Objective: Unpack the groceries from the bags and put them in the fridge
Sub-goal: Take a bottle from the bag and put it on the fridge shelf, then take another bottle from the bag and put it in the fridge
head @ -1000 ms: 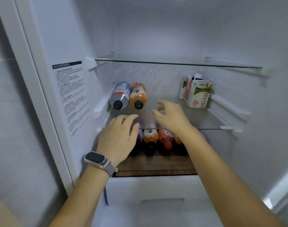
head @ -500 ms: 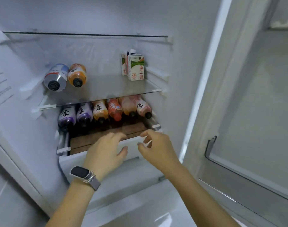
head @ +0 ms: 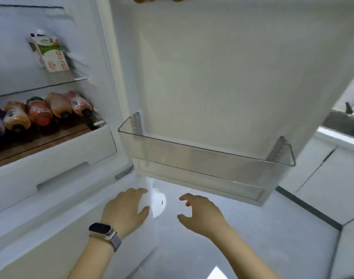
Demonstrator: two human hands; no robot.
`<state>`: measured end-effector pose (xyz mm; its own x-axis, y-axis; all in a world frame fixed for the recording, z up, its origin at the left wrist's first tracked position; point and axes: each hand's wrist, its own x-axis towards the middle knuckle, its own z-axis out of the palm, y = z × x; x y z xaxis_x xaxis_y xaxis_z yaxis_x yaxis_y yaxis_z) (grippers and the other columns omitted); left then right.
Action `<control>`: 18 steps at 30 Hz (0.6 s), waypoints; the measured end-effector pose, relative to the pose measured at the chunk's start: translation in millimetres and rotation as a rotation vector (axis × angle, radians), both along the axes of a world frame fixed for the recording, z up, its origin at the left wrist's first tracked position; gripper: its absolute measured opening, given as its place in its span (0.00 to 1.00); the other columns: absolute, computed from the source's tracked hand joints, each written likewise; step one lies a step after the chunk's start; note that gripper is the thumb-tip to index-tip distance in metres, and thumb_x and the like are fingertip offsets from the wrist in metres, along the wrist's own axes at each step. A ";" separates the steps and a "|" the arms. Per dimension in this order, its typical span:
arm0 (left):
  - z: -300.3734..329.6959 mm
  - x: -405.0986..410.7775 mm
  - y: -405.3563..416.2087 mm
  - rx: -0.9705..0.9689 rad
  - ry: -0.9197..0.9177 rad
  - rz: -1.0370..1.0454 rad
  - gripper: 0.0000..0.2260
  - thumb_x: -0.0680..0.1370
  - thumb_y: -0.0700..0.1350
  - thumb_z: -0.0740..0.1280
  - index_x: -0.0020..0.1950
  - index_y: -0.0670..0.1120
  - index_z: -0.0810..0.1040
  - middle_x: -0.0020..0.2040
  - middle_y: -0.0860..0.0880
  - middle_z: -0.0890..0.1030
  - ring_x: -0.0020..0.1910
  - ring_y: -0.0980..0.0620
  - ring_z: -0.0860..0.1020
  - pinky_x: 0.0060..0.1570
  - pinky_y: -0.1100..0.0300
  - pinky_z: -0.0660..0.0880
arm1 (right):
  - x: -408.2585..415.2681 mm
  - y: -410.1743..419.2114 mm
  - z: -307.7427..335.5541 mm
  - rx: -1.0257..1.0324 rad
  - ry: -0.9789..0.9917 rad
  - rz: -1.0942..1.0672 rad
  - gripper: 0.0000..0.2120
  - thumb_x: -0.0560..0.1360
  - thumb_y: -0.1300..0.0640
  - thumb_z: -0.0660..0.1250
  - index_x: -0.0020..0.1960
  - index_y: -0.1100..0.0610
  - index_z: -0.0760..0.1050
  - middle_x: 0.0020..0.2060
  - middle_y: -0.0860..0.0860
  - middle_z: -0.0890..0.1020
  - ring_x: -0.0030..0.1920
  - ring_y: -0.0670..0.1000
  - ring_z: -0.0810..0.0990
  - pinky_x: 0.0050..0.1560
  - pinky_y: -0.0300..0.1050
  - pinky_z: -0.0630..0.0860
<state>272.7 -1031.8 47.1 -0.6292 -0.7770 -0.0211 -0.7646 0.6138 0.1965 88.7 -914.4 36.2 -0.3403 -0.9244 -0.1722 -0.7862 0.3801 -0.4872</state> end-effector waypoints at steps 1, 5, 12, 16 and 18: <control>-3.8 -16.9 16.4 0.009 -0.008 -0.043 0.22 0.78 0.58 0.57 0.72 0.59 0.61 0.65 0.56 0.72 0.61 0.53 0.74 0.54 0.57 0.74 | -13.0 21.6 -5.4 0.012 0.022 -0.044 0.25 0.75 0.44 0.64 0.71 0.44 0.64 0.62 0.44 0.76 0.64 0.48 0.73 0.57 0.42 0.72; -20.2 -85.9 82.1 0.097 -0.035 -0.213 0.24 0.78 0.59 0.58 0.73 0.58 0.60 0.65 0.56 0.72 0.62 0.54 0.73 0.53 0.59 0.73 | -60.7 114.7 -25.6 0.095 0.110 -0.229 0.26 0.74 0.45 0.63 0.71 0.47 0.65 0.64 0.48 0.75 0.65 0.51 0.73 0.59 0.46 0.73; -24.2 -215.6 191.7 0.096 -0.091 -0.620 0.26 0.77 0.58 0.59 0.74 0.57 0.60 0.69 0.54 0.71 0.66 0.53 0.72 0.57 0.56 0.73 | -137.4 281.4 -28.8 0.166 0.108 -0.676 0.31 0.73 0.43 0.65 0.73 0.49 0.62 0.68 0.49 0.72 0.68 0.53 0.70 0.60 0.49 0.74; -23.3 -280.0 255.0 0.037 -0.145 -0.855 0.27 0.77 0.60 0.59 0.75 0.57 0.57 0.68 0.53 0.72 0.65 0.49 0.72 0.55 0.55 0.73 | -156.9 362.8 -25.4 0.189 0.119 -0.912 0.31 0.73 0.44 0.65 0.73 0.48 0.62 0.67 0.49 0.73 0.66 0.54 0.70 0.57 0.48 0.73; -24.5 -308.8 285.5 0.026 -0.126 -0.964 0.28 0.77 0.60 0.59 0.75 0.57 0.56 0.68 0.52 0.72 0.63 0.49 0.74 0.53 0.55 0.75 | -162.8 399.5 -24.6 0.200 0.132 -1.020 0.31 0.73 0.43 0.65 0.73 0.48 0.62 0.65 0.49 0.73 0.65 0.55 0.71 0.57 0.48 0.73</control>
